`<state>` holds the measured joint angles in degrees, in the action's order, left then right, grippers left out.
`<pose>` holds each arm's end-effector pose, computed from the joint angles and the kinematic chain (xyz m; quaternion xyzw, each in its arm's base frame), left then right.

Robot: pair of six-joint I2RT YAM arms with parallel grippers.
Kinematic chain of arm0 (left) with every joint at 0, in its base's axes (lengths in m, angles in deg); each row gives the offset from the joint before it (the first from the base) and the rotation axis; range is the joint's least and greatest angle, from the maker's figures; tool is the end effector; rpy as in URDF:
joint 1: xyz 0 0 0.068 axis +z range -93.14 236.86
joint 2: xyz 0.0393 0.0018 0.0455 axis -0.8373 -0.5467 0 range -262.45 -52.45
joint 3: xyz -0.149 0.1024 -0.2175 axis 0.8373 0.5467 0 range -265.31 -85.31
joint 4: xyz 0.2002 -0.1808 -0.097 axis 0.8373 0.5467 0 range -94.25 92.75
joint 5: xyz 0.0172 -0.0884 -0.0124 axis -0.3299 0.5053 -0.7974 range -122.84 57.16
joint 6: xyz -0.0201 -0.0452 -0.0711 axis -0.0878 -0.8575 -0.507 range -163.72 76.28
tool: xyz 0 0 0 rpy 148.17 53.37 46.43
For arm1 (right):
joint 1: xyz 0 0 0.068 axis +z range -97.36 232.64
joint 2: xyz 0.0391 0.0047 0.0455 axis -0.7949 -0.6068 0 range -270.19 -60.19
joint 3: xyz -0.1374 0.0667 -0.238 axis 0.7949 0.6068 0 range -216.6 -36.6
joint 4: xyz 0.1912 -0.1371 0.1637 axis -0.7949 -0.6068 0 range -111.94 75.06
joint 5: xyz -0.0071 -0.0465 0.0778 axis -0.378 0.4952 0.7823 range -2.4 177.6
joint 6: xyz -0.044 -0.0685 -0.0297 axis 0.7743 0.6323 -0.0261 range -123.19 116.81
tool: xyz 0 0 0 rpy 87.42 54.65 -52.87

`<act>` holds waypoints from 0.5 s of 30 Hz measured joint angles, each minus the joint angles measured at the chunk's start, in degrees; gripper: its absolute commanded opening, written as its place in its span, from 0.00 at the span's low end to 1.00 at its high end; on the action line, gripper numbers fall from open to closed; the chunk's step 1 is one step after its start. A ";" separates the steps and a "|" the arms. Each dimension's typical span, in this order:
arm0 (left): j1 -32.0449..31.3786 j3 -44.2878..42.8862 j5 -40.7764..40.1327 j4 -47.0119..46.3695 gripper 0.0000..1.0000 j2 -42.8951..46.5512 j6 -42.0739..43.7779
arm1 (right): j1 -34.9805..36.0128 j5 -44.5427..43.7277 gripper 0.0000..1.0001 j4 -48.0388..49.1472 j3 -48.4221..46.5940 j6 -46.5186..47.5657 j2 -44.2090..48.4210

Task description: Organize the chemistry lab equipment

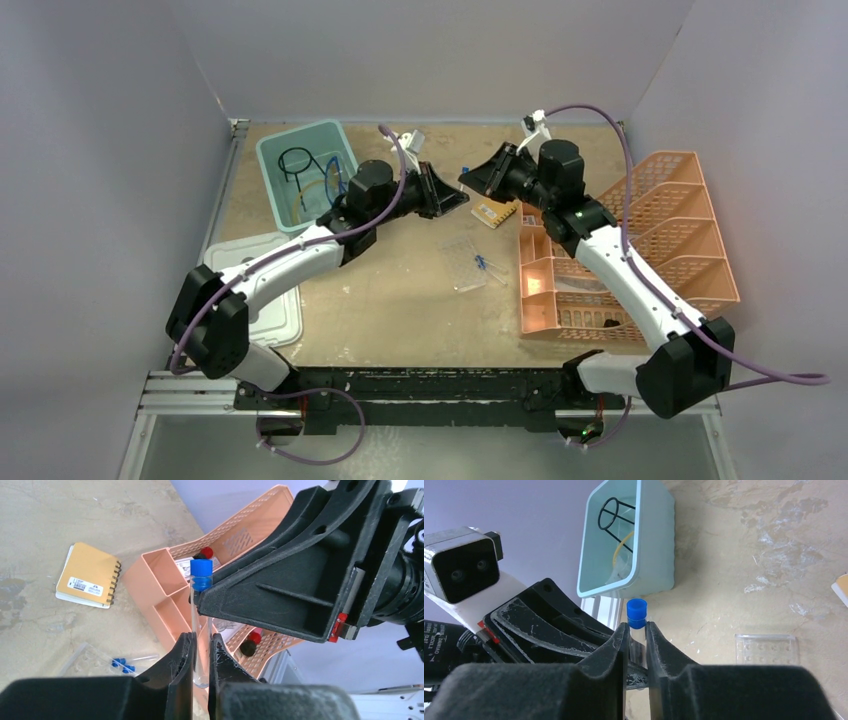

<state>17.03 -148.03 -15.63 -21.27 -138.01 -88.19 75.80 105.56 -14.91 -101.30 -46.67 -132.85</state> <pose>0.3071 -0.2857 0.3219 0.0705 0.7372 -0.5270 0.4169 0.3227 0.1638 0.3769 0.0306 0.7515 0.4546 0.4772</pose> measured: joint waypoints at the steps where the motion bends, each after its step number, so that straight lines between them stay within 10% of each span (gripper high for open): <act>1: -0.02 -0.09 0.00 0.42 0.00 0.00 0.66 | 0.02 -0.02 0.44 -0.17 0.07 0.02 0.04; 6: -0.33 -1.99 1.09 5.99 0.00 0.04 9.79 | -0.22 1.05 0.57 -6.14 -1.40 0.42 0.00; 15: -0.44 -4.66 5.53 16.79 0.00 1.92 31.78 | -1.22 6.47 0.48 -24.28 -13.79 4.11 -2.19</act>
<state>16.59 -152.69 -10.10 -4.48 -136.09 -56.41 74.58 112.03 -39.19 -115.09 -42.56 -135.04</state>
